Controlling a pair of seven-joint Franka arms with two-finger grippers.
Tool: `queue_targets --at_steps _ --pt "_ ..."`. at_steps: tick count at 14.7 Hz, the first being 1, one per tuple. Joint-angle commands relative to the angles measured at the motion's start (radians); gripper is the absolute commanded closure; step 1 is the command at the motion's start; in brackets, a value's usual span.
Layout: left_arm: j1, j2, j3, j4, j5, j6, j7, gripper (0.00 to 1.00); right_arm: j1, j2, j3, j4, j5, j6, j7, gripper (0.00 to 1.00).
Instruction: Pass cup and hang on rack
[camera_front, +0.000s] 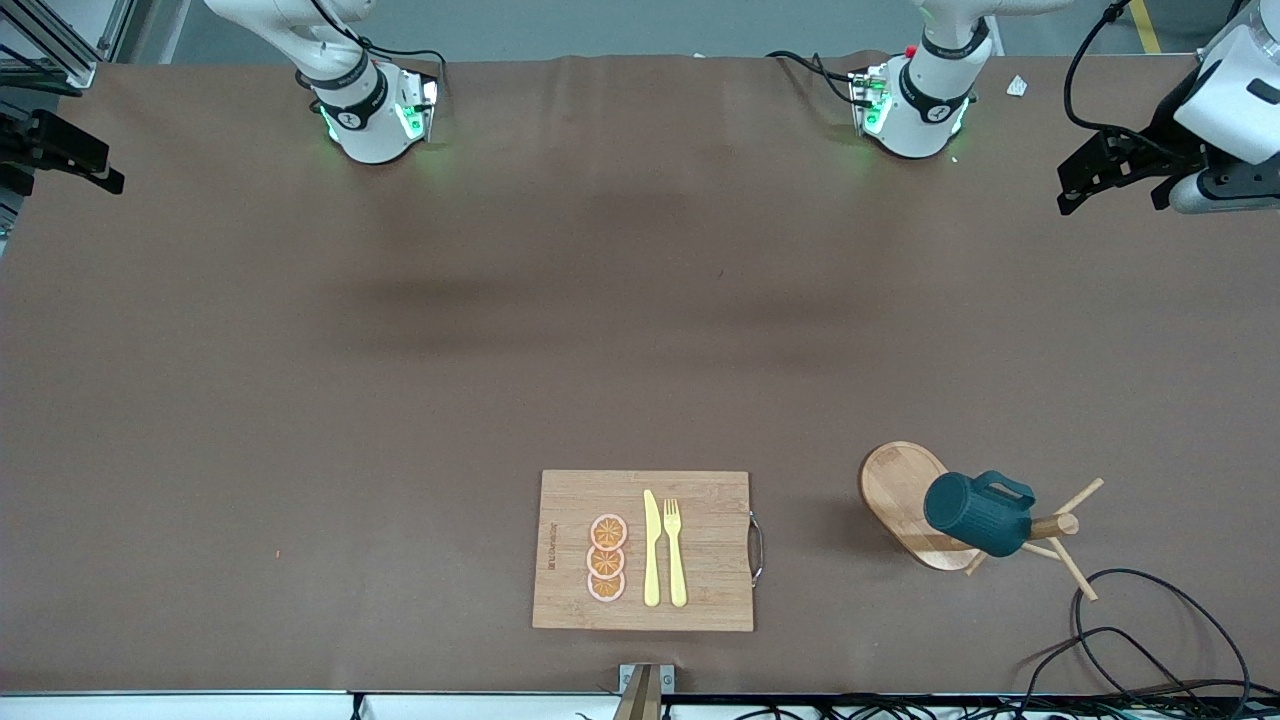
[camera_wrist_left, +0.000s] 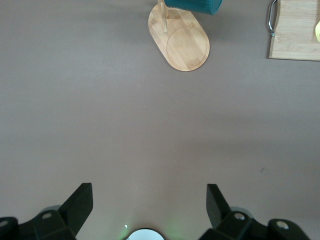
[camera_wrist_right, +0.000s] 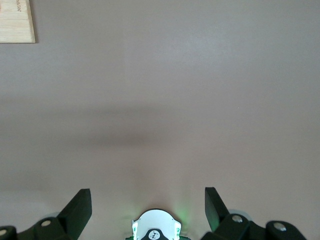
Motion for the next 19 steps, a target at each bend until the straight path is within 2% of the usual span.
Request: queue_targets --at_steps 1,19 --pt "0.004 -0.002 -0.003 -0.003 0.019 0.015 0.018 0.00 -0.011 -0.010 0.009 -0.009 -0.007 0.002 -0.009 0.00" --pt "-0.004 0.015 -0.014 0.017 0.005 -0.023 0.023 0.00 -0.011 -0.010 0.009 -0.009 -0.007 0.002 -0.009 0.00"
